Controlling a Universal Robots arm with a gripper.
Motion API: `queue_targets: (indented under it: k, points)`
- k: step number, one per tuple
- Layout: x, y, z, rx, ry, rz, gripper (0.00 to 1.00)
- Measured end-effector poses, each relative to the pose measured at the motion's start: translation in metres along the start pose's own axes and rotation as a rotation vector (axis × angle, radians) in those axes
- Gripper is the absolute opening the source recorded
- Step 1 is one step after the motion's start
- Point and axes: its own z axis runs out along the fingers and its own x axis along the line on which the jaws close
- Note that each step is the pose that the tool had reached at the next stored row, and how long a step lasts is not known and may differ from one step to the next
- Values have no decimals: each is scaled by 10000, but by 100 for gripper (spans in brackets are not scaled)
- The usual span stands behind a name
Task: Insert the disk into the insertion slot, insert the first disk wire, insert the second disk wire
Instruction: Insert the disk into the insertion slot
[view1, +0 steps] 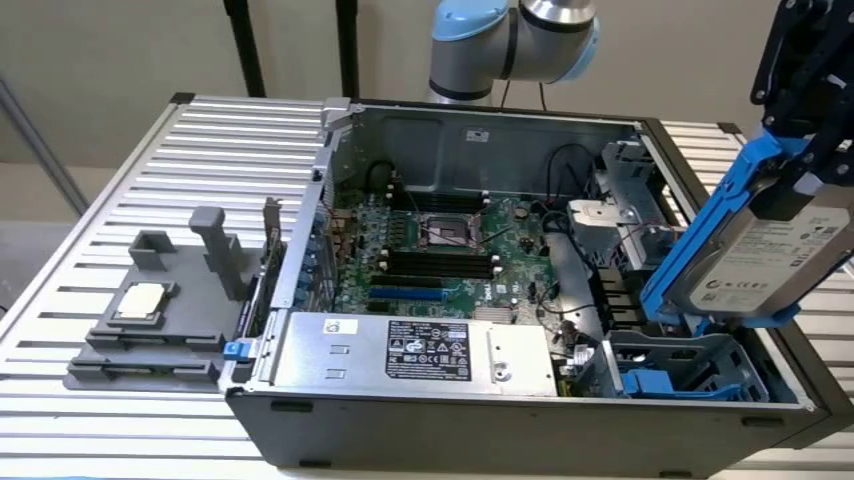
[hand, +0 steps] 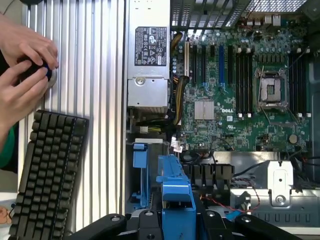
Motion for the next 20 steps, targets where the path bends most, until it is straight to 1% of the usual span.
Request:
queue_targets:
  k: [3,4,7,10,11,13,16,20]
  points:
    - [24,4,48,0,0,0,32]
    - [44,7,63,1,-14,-1,32]
    - [143,18,85,-2,-130,-6,32]
    - [242,28,101,-5,-301,-11,32]
    - [269,35,108,-6,-340,-13,32]
    - [293,63,124,-6,-368,-15,32]
    - [296,112,160,-5,-392,-15,32]
    - [295,119,211,-2,-410,-25,32]
